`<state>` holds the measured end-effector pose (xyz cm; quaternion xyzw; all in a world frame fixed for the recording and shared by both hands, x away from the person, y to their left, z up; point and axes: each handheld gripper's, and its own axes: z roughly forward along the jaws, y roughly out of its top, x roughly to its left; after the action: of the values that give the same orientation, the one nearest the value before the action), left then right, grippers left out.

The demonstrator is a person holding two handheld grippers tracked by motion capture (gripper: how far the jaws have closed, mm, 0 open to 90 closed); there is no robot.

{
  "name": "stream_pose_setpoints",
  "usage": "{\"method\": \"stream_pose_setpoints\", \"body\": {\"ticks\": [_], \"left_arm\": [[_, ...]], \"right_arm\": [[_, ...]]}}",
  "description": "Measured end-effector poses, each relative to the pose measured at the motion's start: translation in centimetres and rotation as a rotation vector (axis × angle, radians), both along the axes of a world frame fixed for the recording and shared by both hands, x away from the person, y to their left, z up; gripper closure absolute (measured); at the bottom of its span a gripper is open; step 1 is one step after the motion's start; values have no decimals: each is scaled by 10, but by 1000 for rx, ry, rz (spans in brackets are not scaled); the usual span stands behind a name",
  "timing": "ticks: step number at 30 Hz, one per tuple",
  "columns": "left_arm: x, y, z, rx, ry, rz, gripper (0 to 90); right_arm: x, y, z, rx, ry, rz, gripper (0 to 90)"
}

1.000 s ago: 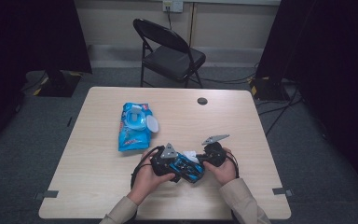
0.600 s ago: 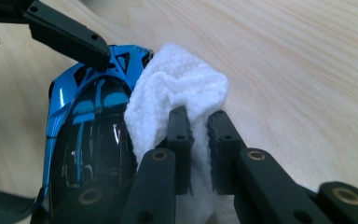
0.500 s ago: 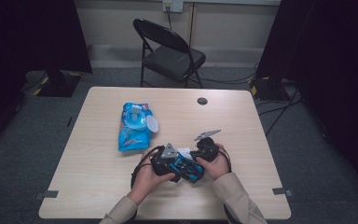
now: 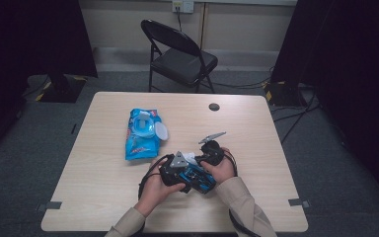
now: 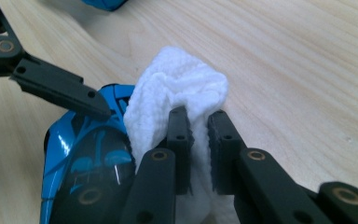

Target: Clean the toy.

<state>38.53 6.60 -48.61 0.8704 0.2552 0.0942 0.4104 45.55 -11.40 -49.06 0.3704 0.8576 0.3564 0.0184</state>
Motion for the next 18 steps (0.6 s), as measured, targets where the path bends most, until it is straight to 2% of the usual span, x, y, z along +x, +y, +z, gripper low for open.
{"method": "stream_pose_setpoints", "body": {"ticks": [8, 13, 18], "left_arm": [[0, 0, 0, 0, 0, 0, 184], [1, 0, 1, 6, 6, 0, 189], [0, 0, 0, 4, 0, -3, 189]], "right_arm": [[2, 0, -4, 34, -9, -26, 817], [4, -2, -3, 28, -23, -29, 816], [4, -14, -1, 49, -38, -67, 817]]}}
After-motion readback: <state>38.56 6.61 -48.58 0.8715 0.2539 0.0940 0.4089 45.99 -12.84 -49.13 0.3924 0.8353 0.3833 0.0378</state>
